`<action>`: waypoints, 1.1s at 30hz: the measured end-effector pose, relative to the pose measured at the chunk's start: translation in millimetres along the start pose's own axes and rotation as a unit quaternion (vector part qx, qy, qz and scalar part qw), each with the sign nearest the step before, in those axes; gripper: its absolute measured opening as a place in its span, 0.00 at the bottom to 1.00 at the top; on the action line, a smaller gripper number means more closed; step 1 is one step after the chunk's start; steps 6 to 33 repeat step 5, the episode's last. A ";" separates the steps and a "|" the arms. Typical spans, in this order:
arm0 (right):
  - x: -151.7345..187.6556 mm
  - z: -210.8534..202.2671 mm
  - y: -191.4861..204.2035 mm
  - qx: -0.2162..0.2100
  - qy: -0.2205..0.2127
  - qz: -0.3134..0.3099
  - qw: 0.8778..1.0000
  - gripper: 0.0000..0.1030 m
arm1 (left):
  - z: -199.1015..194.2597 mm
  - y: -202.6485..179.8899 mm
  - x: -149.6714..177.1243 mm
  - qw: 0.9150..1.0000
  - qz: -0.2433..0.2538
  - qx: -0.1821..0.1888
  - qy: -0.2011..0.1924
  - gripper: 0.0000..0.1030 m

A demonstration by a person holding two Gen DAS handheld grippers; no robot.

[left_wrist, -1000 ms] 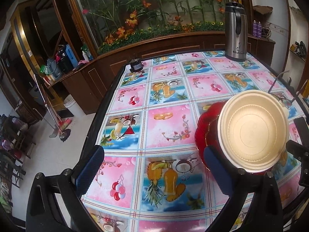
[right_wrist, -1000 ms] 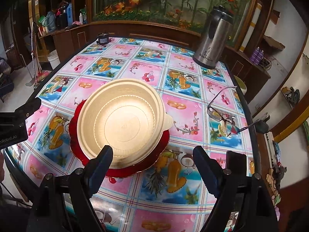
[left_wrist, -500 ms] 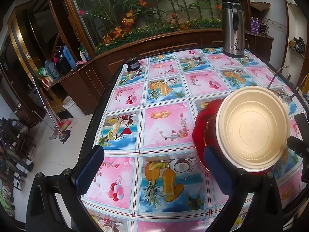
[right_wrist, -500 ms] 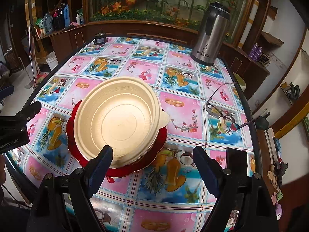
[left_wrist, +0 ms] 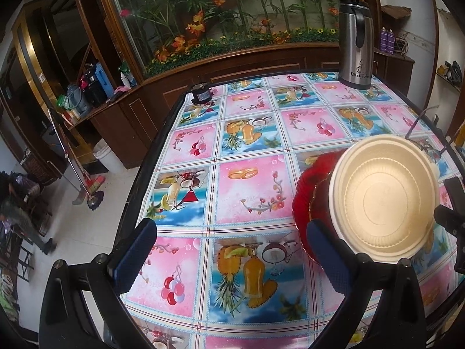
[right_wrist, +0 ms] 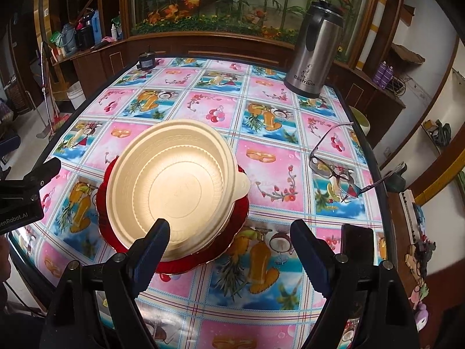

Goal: Organize plates and bowls

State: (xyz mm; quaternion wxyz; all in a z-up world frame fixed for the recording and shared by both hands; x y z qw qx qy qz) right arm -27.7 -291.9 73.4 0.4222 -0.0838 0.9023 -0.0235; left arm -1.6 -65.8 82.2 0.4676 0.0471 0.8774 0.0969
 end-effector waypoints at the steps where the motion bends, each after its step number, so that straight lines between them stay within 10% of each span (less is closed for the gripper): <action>1: -0.3 0.1 -0.4 0.000 0.000 0.001 1.000 0.85 | -0.1 1.2 0.0 1.000 -0.004 0.001 0.001 1.00; 33: -1.7 1.3 -3.9 0.003 -0.001 0.005 1.000 0.85 | 0.2 2.4 -1.5 1.000 -0.017 0.013 -0.001 1.00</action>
Point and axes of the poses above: each gripper's, at about its wrist camera, not at the fingertips, and z roughly the way its jaws point, y to its left, x to its underside, the point moved 8 cm from there along z, roughly the way its jaws point, and after that the axes turned 14 degrees about -y, right-handed, at the moved point
